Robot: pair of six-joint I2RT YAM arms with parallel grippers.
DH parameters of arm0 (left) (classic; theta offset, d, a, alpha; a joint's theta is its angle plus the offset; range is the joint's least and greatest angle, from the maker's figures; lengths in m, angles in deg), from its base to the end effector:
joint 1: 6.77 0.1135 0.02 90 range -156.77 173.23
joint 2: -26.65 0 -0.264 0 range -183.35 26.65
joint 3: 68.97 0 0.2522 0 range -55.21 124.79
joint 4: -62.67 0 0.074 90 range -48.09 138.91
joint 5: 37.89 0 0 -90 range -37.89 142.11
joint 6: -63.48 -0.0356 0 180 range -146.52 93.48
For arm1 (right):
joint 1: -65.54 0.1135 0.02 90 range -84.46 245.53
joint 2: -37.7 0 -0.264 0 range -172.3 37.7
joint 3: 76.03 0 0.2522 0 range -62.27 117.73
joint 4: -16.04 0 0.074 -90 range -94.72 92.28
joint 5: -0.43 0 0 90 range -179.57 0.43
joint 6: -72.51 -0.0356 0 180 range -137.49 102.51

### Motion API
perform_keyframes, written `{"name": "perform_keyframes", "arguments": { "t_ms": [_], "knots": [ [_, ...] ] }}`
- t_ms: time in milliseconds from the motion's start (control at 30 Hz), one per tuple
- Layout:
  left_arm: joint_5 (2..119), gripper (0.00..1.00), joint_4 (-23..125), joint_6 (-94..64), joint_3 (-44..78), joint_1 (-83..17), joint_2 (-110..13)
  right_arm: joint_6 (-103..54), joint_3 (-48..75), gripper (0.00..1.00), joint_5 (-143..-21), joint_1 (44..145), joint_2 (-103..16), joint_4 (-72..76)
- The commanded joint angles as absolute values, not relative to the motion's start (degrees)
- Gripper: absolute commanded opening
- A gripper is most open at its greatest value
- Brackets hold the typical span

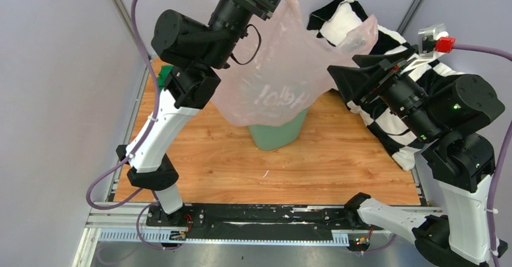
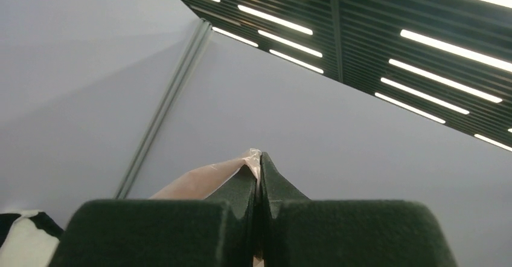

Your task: Put the trash bags into the trash bin

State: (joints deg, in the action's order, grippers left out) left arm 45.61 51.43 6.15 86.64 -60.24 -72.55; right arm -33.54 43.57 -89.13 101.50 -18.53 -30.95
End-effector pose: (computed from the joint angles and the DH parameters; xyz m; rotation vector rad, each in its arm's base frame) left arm 0.1692 -0.2217 0.6618 0.0384 0.8588 -1.3747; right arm 0.0739 0.0539 0.5893 -0.2358 1.3040 0.7809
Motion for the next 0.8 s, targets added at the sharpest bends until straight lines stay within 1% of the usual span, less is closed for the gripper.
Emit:
{"name": "perform_keyframes", "arguments": {
  "t_ms": [0,133,200,333,467,600,667,767],
  "knots": [
    [40.74,0.0,50.79,3.1,86.8,-60.82,-74.08,-34.26,39.02,0.85,-78.62,100.78,-17.23,-29.91],
    [38.56,0.0,49.76,2.27,85.44,-60.82,-74.89,-37.04,32.72,0.83,-69.34,101.19,-17.15,-27.56],
    [37.59,0.0,48.48,2.18,86.74,-60.78,-76.1,-36.92,30.69,0.83,-68.84,103.06,-17.3,-27.49],
    [35.61,0.0,46.13,1.49,88.98,-60.18,-78.28,-34.66,27.86,0.82,-75.24,111.78,-16.92,-26.63],
    [37.05,0.0,45.93,4.74,89.56,-57.16,-79.69,-30.99,26.69,0.82,-88.03,125.63,-18.9,-26.06],
    [38.56,0.0,46.14,6.09,89.57,-55.33,-80.34,-28.4,24.63,0.8,-101.57,133.74,-19.55,-24.27],
    [39.04,0.0,45.9,6.42,89.58,-54.99,-80.48,-27.68,23.7,0.77,-104.08,135.56,-18.65,-22.71],
    [39.14,0.0,45.66,7.17,88.76,-54.78,-80.55,-26.49,23.45,0.77,-100.08,136.25,-18.26,-19.89]
  ]
}}
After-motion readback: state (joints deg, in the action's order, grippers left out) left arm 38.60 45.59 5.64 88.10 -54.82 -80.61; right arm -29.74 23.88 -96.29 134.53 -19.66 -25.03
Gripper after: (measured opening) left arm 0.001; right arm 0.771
